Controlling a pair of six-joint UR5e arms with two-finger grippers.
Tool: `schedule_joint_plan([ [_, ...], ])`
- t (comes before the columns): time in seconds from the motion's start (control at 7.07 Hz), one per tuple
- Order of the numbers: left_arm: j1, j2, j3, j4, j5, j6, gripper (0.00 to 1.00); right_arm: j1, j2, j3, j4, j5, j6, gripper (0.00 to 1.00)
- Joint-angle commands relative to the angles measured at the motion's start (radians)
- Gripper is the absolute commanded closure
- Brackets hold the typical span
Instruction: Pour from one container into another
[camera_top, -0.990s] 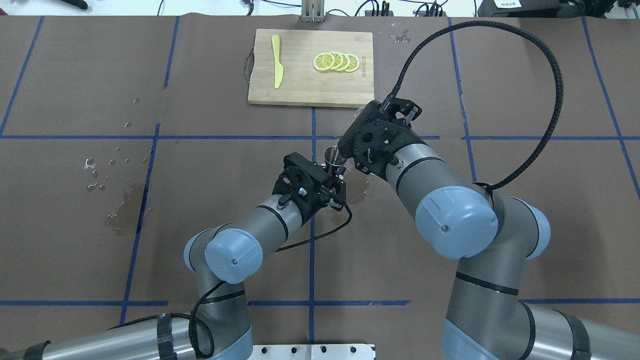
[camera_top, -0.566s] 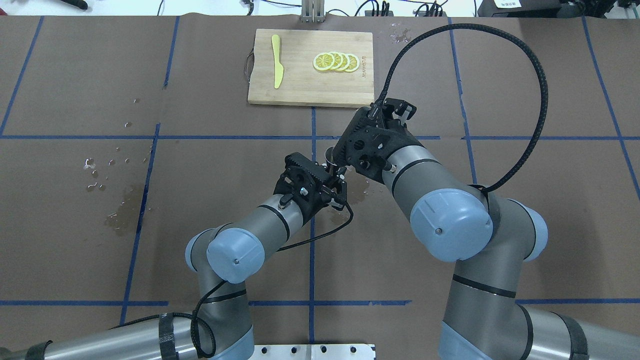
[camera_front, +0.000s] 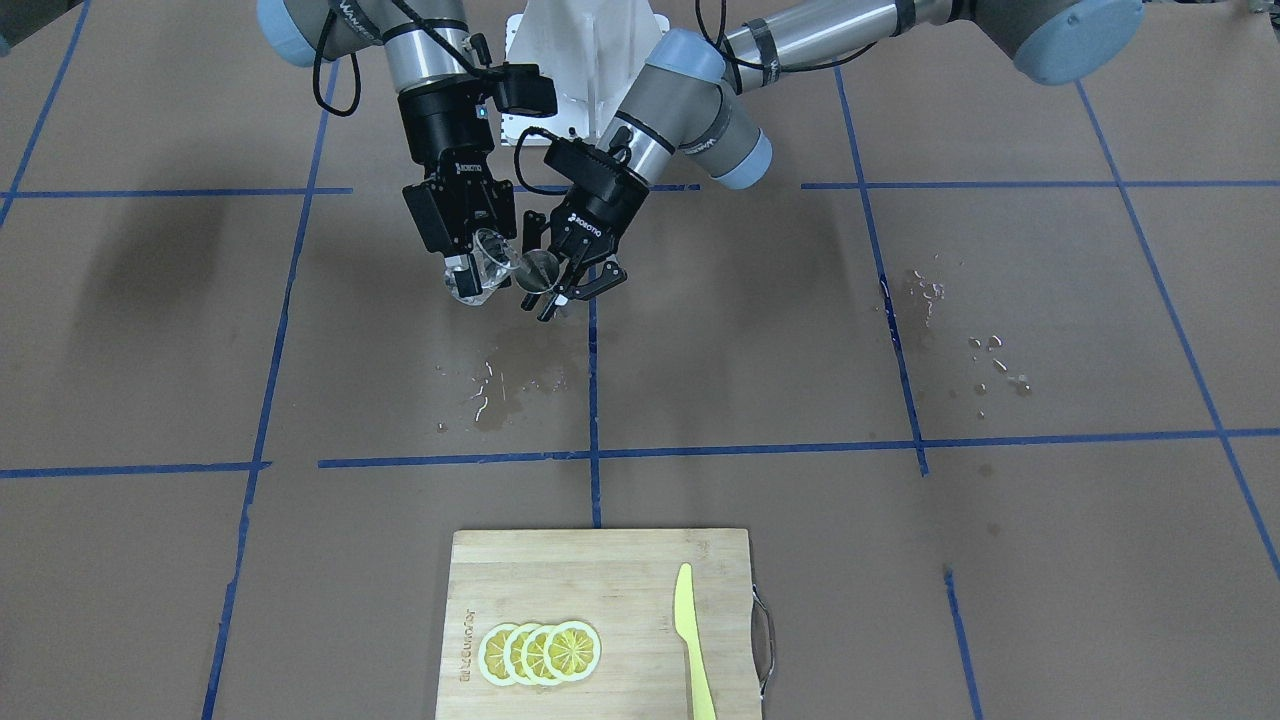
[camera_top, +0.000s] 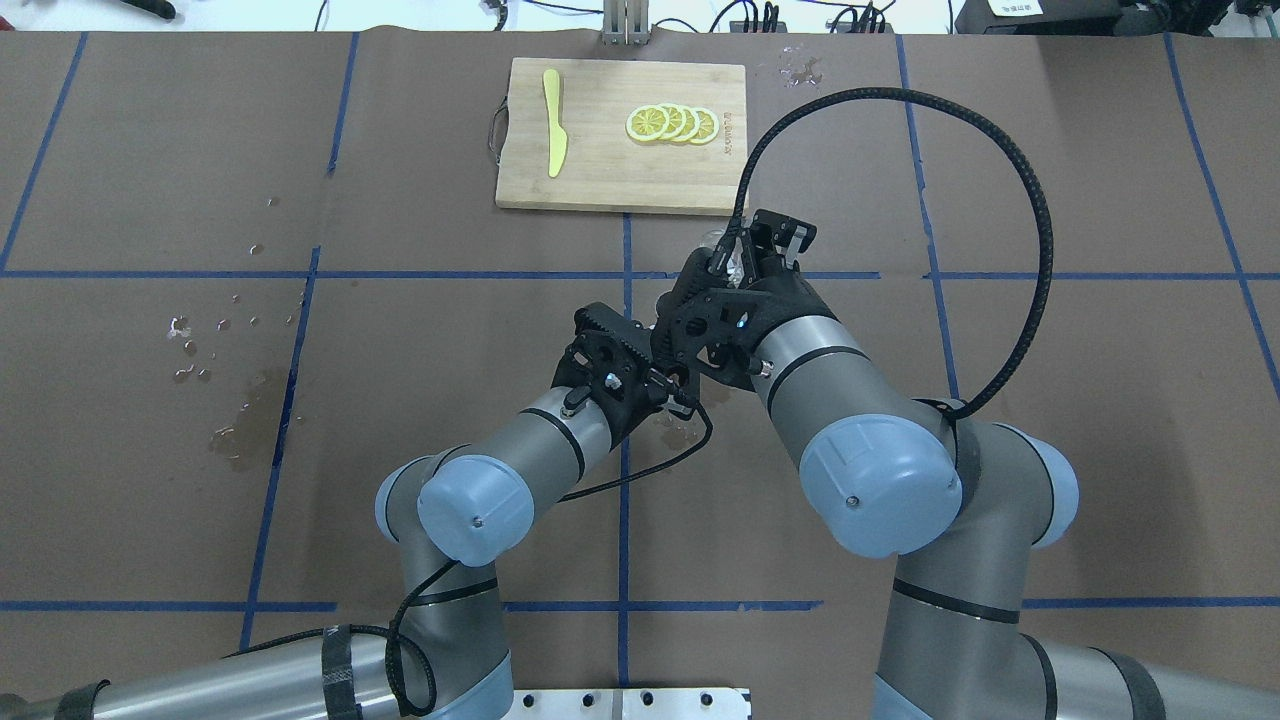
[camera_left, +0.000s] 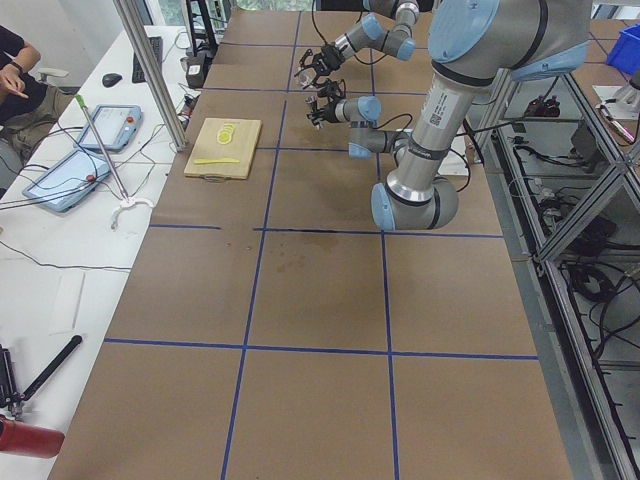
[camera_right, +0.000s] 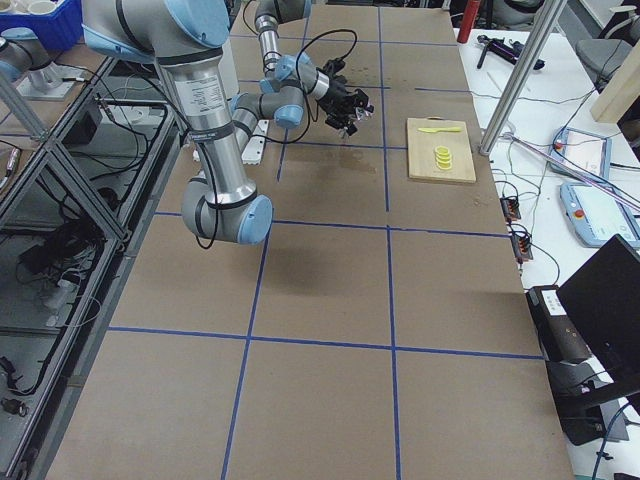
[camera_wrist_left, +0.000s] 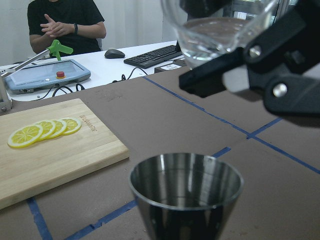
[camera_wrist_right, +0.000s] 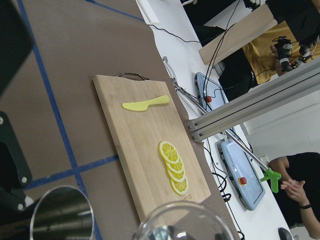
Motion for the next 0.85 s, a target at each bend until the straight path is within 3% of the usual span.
schedule_joint_plan([
  [0.0,0.0,0.0,0.0,0.0,0.0,0.0,1.0,-0.022,0.041,-0.001,-0.061,-0.086,-0.12,1.0],
  [0.28,0.0,0.0,-0.002,0.0,0.0,0.0,1.0,-0.043,0.048,-0.001,-0.086,-0.138,-0.183,1.0],
  [0.71,0.0,0.0,0.0,0.0,0.002,0.0,1.0,-0.043,0.049,-0.001,-0.086,-0.148,-0.256,1.0],
])
